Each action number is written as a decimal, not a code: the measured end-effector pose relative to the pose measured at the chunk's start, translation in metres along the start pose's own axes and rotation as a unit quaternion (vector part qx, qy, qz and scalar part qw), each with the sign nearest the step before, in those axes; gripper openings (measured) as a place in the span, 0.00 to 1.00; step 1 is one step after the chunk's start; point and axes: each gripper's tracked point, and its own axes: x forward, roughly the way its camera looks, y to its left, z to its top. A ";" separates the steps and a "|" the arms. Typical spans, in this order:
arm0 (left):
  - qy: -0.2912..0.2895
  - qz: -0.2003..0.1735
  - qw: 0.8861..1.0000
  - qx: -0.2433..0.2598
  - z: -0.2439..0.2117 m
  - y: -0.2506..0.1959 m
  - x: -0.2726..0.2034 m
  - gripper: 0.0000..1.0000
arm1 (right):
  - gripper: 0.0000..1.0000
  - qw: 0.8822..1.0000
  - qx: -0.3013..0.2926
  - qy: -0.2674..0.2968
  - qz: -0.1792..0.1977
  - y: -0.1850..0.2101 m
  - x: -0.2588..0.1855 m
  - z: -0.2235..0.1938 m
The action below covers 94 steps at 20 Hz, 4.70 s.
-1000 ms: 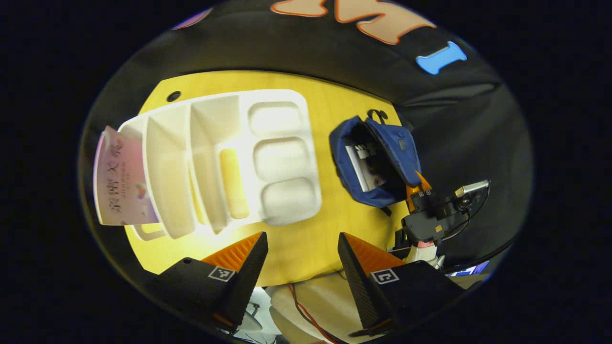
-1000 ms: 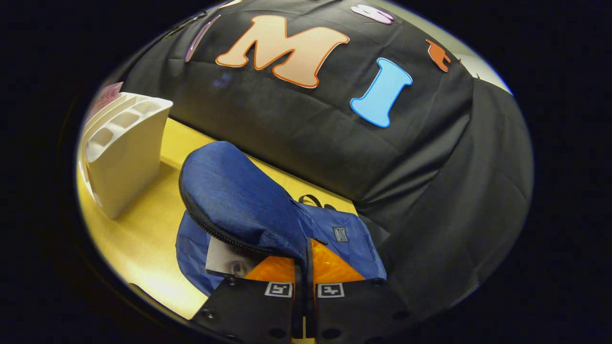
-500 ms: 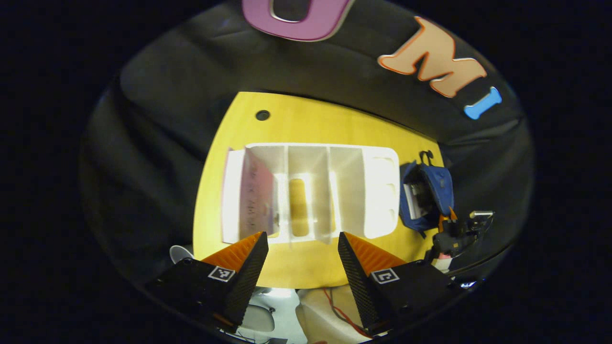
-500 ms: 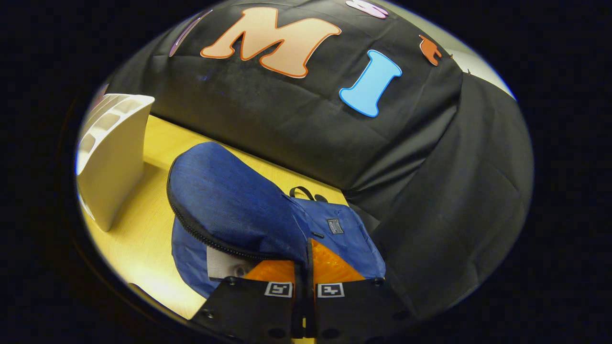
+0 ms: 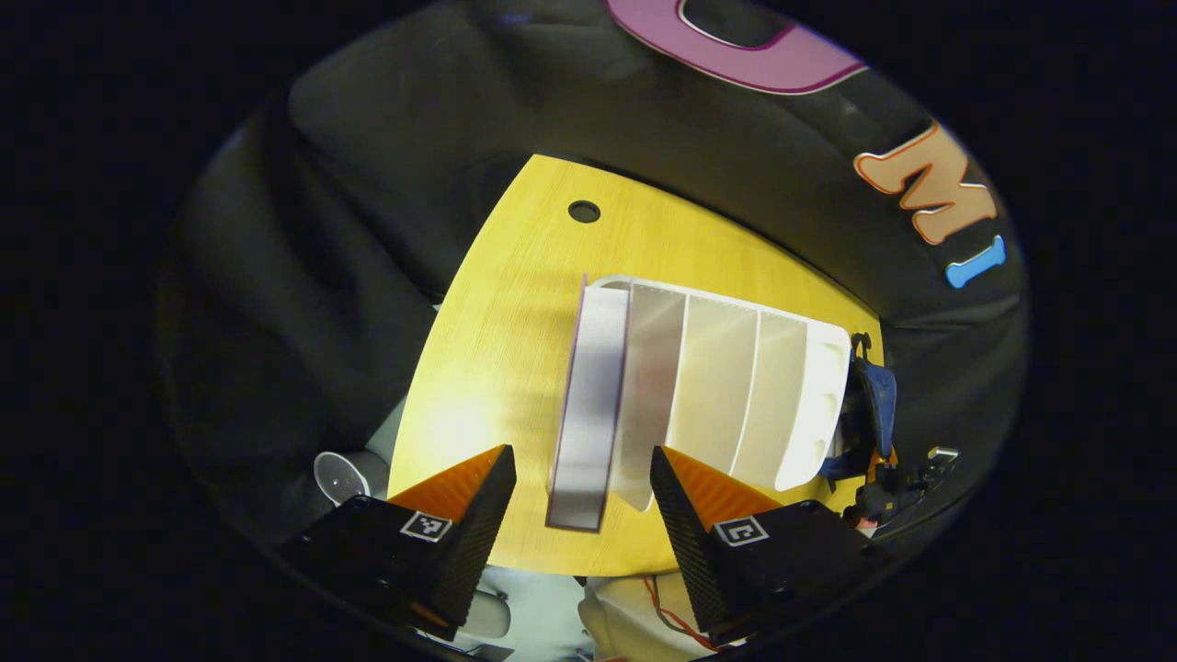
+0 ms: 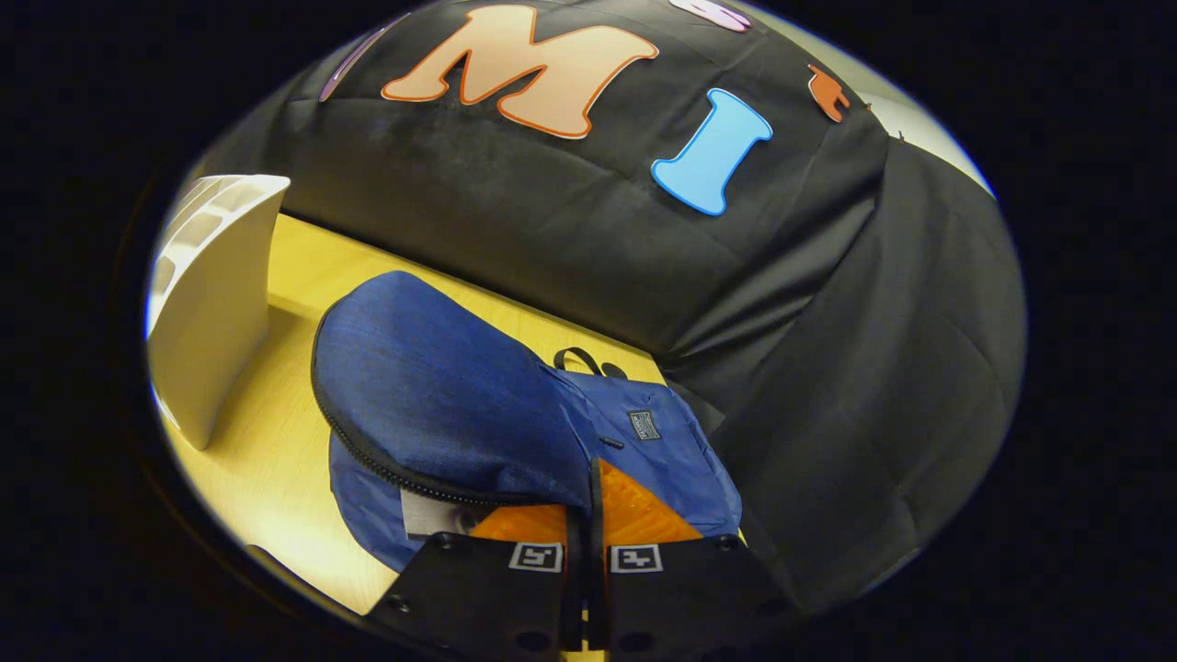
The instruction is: Open the schoolbag, grab two books from the bookshelf and put them into the schoolbag.
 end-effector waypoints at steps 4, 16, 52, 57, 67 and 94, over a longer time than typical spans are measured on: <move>0.020 -0.029 0.999 -0.023 0.003 -0.013 0.026 0.82 | 0.07 1.000 -0.011 0.008 0.000 0.004 -0.001 -0.004; 0.050 0.008 0.999 0.011 0.018 -0.037 0.058 0.42 | 0.05 1.000 -0.007 0.011 0.005 0.008 -0.004 -0.007; 0.018 0.031 0.999 -0.037 -0.043 -0.090 -0.059 0.43 | 0.03 0.998 0.020 -0.011 0.060 0.013 0.000 -0.009; 0.007 -0.022 0.998 -0.051 -0.060 -0.132 -0.076 0.42 | 0.05 0.996 0.033 -0.018 0.075 0.012 0.000 -0.008; 0.001 -0.140 0.990 -0.018 -0.080 -0.266 -0.050 0.42 | 0.05 0.989 0.096 -0.033 0.106 0.001 0.003 0.006; -0.005 -0.409 0.913 -0.017 -0.112 -0.548 0.190 0.40 | 0.05 0.966 0.203 -0.072 0.140 -0.045 0.008 0.032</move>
